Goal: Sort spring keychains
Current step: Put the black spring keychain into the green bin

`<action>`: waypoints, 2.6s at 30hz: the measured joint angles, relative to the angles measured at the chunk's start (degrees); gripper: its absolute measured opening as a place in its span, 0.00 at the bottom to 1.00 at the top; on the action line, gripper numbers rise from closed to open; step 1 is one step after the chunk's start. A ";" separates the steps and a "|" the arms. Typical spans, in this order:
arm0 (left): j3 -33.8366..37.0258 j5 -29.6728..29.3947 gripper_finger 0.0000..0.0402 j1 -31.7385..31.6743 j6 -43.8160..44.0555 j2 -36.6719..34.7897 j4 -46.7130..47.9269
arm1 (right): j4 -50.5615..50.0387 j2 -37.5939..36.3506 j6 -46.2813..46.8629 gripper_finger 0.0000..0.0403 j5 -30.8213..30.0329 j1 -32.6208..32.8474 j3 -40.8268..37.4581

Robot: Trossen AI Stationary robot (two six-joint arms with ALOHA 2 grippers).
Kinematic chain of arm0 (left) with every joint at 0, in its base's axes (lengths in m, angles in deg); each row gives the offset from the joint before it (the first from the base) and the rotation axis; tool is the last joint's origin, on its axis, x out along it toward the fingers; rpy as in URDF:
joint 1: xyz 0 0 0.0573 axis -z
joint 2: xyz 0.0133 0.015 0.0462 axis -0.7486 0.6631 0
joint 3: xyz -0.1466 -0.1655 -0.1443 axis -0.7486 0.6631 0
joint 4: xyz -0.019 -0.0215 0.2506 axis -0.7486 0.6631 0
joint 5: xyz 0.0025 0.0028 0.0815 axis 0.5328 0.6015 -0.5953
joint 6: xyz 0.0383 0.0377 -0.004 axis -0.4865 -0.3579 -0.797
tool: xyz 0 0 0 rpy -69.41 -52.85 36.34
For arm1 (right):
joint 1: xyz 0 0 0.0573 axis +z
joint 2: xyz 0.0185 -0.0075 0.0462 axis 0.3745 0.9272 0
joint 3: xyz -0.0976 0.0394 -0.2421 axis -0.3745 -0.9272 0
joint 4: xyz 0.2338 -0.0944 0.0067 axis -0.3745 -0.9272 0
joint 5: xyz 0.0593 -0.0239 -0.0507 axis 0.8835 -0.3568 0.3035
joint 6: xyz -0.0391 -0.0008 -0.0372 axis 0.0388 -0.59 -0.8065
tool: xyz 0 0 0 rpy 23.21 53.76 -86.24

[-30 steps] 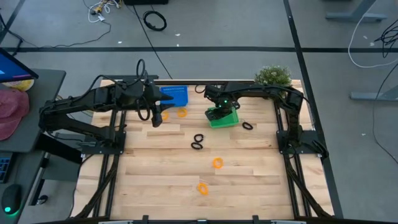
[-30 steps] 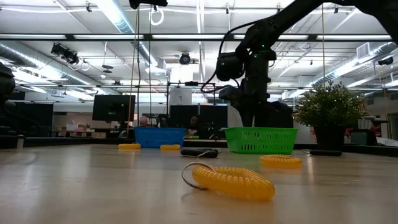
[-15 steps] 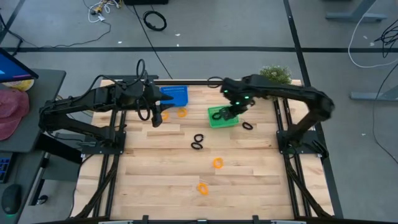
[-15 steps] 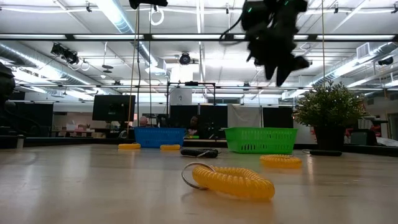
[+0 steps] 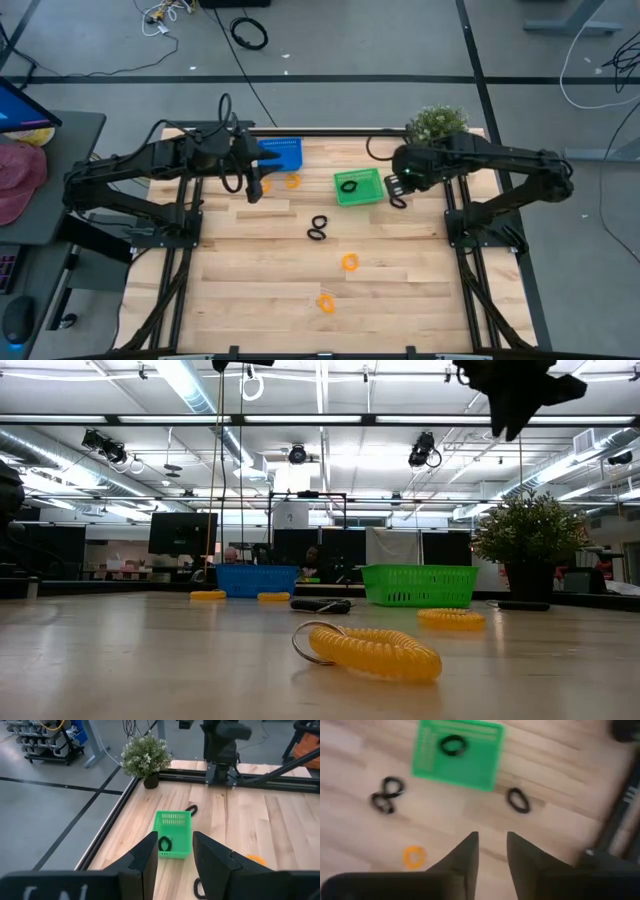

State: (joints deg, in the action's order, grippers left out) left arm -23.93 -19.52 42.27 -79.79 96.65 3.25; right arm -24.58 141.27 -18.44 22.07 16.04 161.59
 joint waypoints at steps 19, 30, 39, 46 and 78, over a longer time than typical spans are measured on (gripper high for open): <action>-0.04 -0.15 0.31 -0.04 5.38 0.39 -2.14 | 16.14 -1.11 -10.01 0.06 5.25 -10.10 -25.33; -0.02 0.66 0.31 -0.04 7.96 0.39 -2.14 | 31.19 -1.18 -5.20 0.11 10.38 -14.78 -39.10; 0.00 0.68 0.31 -0.04 7.98 0.39 -2.12 | 40.24 -1.18 -12.65 0.26 12.56 -16.95 -44.66; 0.02 0.68 0.31 -0.05 7.98 0.39 -2.12 | 43.36 -1.12 -12.51 0.34 12.14 -18.48 -48.40; 0.04 0.34 0.31 -0.06 7.57 0.39 -2.27 | 43.87 -2.58 -11.04 0.01 15.36 -18.79 -51.75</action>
State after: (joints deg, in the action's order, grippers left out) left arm -23.89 -19.18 42.21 -72.22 97.04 0.98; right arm 19.29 138.69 -29.48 37.44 -2.75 109.85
